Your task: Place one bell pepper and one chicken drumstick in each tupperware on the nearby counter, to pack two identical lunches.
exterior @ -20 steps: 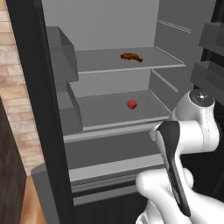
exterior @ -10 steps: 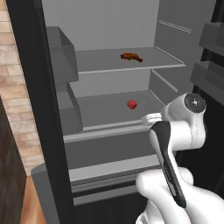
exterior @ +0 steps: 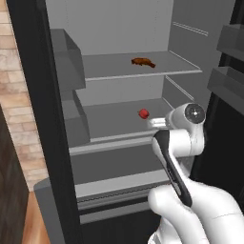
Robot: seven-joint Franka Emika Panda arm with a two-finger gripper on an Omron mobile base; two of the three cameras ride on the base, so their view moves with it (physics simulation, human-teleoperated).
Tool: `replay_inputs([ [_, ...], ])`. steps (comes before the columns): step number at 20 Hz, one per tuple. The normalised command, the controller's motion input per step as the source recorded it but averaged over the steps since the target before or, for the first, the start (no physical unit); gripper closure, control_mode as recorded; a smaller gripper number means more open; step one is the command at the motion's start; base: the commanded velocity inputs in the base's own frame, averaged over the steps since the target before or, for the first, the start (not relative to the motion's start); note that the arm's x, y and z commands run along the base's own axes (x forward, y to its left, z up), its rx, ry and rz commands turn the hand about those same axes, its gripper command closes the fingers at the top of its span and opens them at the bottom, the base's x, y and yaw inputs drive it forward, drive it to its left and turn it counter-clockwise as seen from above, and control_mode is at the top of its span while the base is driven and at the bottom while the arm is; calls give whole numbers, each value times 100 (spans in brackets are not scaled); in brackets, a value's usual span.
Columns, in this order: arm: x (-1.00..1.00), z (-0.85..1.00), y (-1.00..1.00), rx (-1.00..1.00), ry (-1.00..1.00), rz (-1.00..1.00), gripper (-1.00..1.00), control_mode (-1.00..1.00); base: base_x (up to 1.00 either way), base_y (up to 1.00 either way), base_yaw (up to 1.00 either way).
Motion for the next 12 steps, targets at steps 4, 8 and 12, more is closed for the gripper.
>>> replay_inputs([
  [4,65,0,-10,0,4,0,-100,-100,0,0,0],
  [8,55,-12,-3,0,4,0,-100,-100,0,0,0],
  [12,71,-30,0,0,7,0,-100,-100,0,0,0],
])
